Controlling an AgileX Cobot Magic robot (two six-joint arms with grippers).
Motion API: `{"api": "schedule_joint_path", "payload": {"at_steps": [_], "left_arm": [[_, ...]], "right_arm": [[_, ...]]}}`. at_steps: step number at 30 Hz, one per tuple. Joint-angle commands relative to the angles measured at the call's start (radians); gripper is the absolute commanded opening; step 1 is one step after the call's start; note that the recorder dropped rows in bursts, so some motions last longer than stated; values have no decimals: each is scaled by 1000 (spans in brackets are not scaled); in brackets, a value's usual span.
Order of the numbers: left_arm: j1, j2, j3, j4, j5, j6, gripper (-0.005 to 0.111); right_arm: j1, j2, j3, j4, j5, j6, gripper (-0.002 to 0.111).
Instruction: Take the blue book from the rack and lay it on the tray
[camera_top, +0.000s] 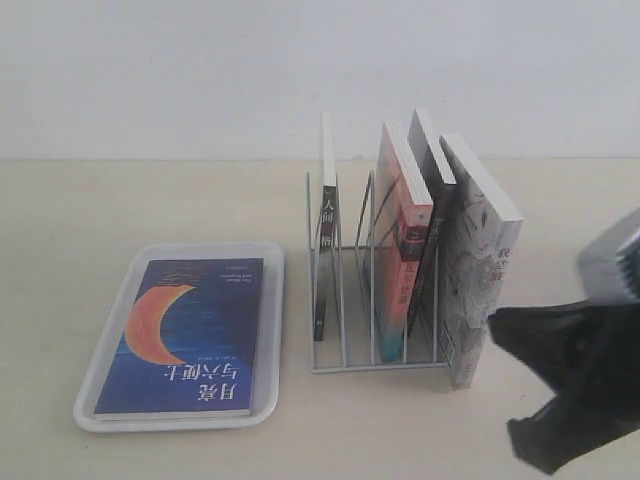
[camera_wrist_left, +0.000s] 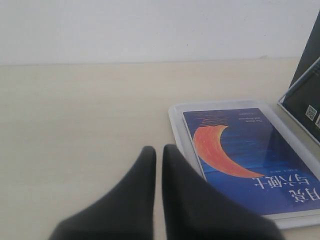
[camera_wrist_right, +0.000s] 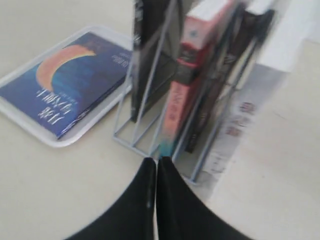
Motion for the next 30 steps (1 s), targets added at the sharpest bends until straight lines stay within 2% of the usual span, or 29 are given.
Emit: {"api": "schedule_joint_path", "payload": {"at_steps": [1,6,15,22,26,30], "left_arm": [[2,-3,4,0,-5,-7,4],[2,-3,4,0,-5,-7,4],[2,-3,4,0,-5,-7,4],[2,-3,4,0,-5,-7,4],[2,-3,4,0,-5,-7,4],[2,-3,4,0,-5,-7,4]], "right_arm": [[-146,-168,73,31,10,-6,0],[-271,-365,161,66,20,-3,0],[-434,-654,284,69,18,-19,0],[-522,-839,300,69,15,-10,0],[-565,-839,300,69,-20,-11,0],[-565,-839,300,69,-34,-11,0]]}}
